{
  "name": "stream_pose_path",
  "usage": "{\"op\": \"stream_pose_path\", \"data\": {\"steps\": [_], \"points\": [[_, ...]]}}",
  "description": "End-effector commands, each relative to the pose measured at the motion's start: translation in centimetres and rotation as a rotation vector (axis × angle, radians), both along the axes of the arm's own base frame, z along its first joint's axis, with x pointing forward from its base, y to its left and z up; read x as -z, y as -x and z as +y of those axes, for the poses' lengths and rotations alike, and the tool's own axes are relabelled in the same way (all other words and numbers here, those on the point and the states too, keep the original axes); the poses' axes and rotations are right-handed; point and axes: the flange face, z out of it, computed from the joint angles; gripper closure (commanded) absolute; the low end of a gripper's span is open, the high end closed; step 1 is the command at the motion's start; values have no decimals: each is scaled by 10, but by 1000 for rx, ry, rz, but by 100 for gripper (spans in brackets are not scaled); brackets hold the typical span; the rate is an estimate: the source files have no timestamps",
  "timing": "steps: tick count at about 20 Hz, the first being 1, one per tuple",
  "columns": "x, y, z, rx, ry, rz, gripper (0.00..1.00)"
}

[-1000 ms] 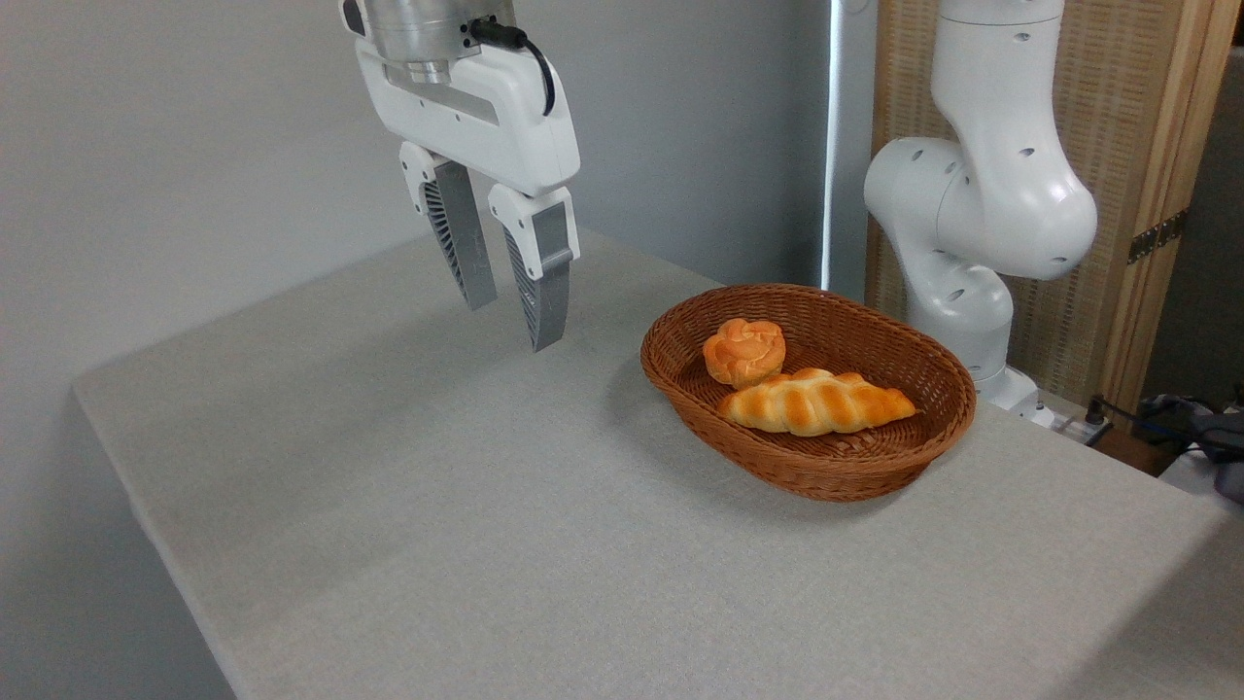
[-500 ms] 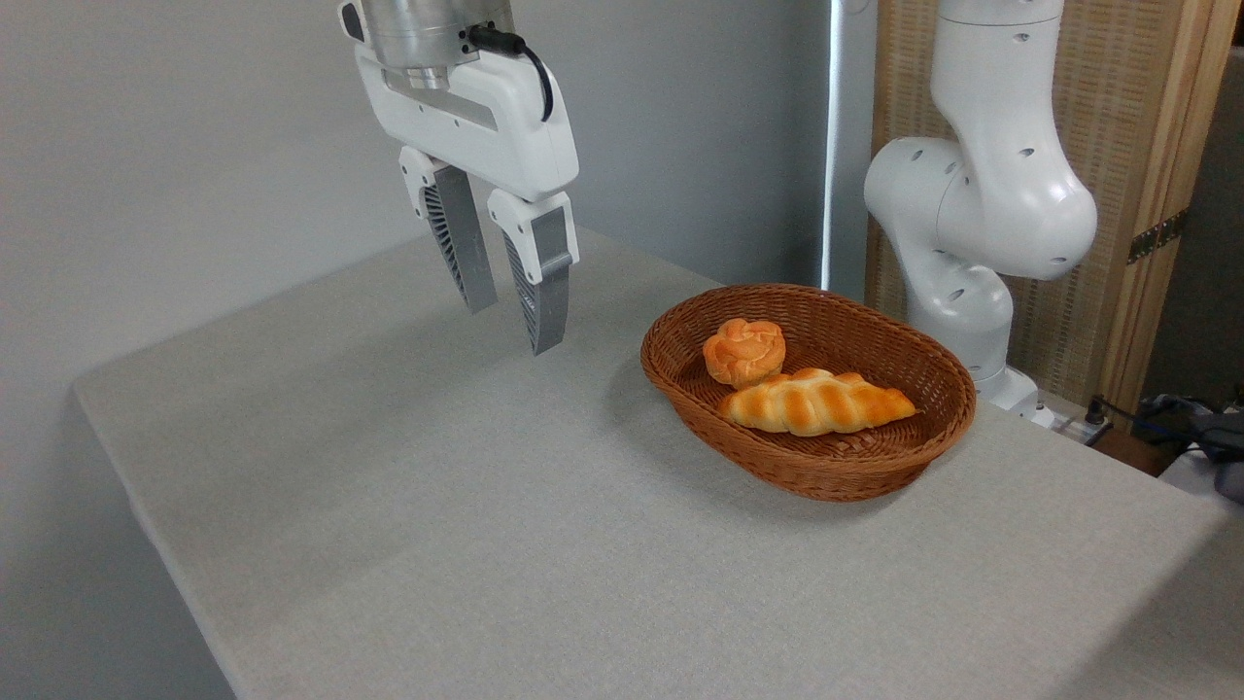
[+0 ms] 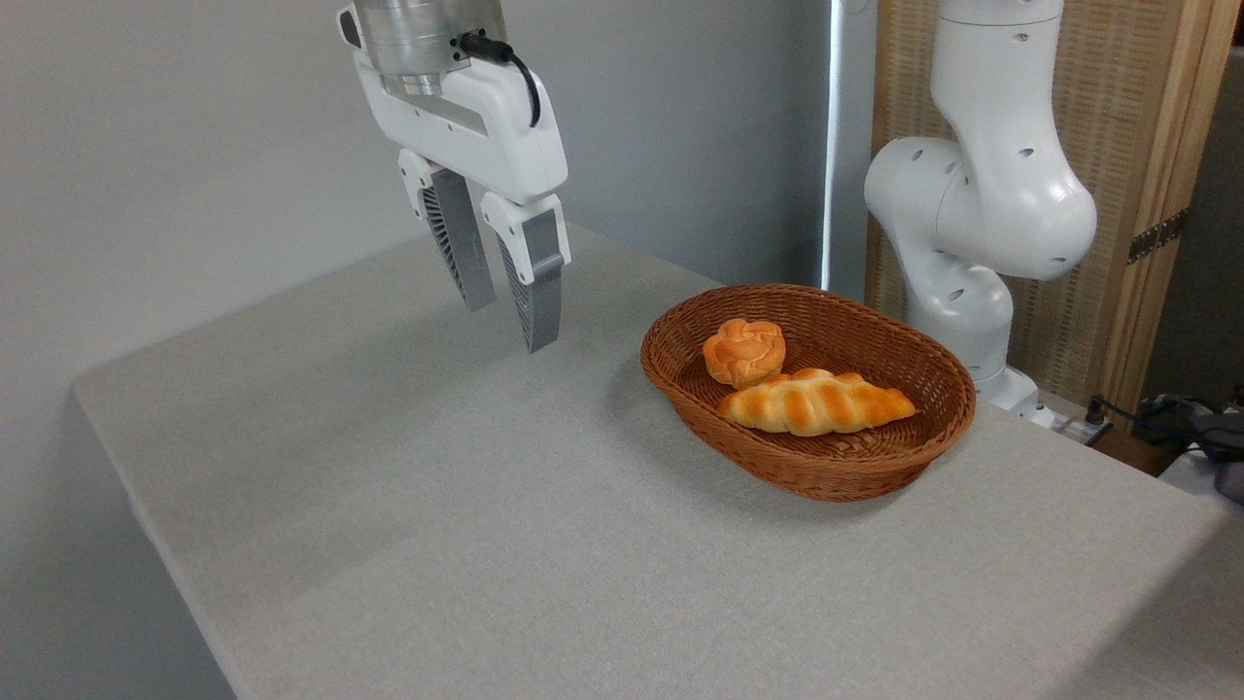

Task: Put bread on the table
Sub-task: 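Move the gripper over the basket and lower it onto the round orange bun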

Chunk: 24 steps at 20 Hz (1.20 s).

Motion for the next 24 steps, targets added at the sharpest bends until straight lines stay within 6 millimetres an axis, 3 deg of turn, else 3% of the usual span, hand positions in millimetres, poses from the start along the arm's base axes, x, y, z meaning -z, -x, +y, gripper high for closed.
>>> {"op": "stream_pose_path", "data": {"steps": [1,7,11,19,24], "points": [[-3,7,-5,-34,10,21,0],[-5,25,-18,-28,9,26,0],[-5,50,-27,22,7,31,0],[10,118,-48,251,-2,54,0],[24,164,-42,310,35,76,0]]}}
